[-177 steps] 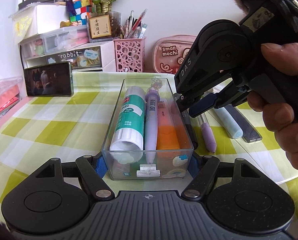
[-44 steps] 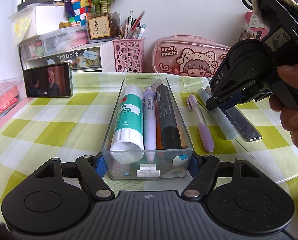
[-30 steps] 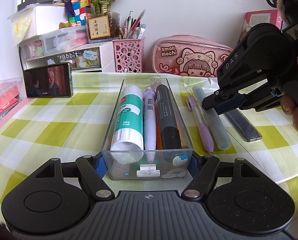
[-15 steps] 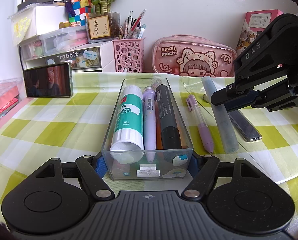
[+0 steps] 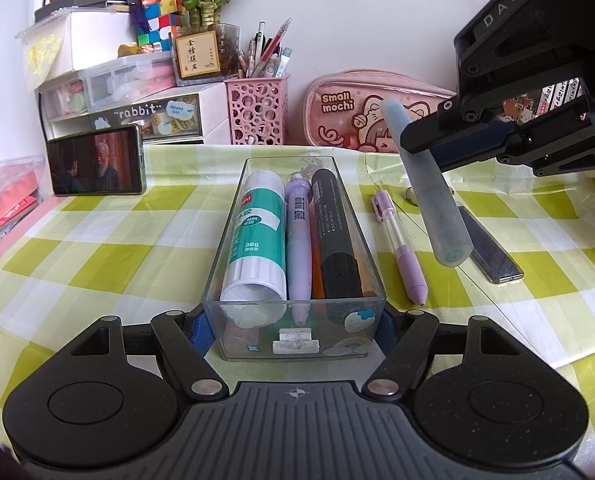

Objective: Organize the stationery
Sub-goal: 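Lower the light blue highlighter into the clear box and open the right gripper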

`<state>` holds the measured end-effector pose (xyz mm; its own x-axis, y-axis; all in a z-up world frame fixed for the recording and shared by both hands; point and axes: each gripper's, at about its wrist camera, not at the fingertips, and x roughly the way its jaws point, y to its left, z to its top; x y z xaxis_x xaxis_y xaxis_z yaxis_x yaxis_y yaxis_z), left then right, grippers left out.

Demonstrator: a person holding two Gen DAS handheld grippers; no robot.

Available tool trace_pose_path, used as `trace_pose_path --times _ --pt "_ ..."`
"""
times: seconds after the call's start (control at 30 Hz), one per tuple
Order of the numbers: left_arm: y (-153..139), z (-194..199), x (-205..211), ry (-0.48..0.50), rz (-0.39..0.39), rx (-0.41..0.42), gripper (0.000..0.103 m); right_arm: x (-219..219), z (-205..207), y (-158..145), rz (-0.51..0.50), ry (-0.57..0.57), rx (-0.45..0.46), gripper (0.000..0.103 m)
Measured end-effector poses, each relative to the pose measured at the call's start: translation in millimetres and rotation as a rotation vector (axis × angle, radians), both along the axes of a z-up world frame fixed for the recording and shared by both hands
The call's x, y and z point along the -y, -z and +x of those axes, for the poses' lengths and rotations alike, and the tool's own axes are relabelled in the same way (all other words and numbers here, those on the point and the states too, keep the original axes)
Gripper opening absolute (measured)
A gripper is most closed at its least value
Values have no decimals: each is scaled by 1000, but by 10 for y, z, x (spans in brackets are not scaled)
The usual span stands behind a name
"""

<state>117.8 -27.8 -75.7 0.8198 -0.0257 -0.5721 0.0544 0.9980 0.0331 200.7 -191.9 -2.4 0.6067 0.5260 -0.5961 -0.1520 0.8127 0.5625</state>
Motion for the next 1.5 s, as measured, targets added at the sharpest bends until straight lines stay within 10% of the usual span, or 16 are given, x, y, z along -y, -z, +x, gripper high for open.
trace_pose_path --times 1.5 --pt "-4 5 4 2 1 0 73 -607 136 196 -27 -162 -50 27"
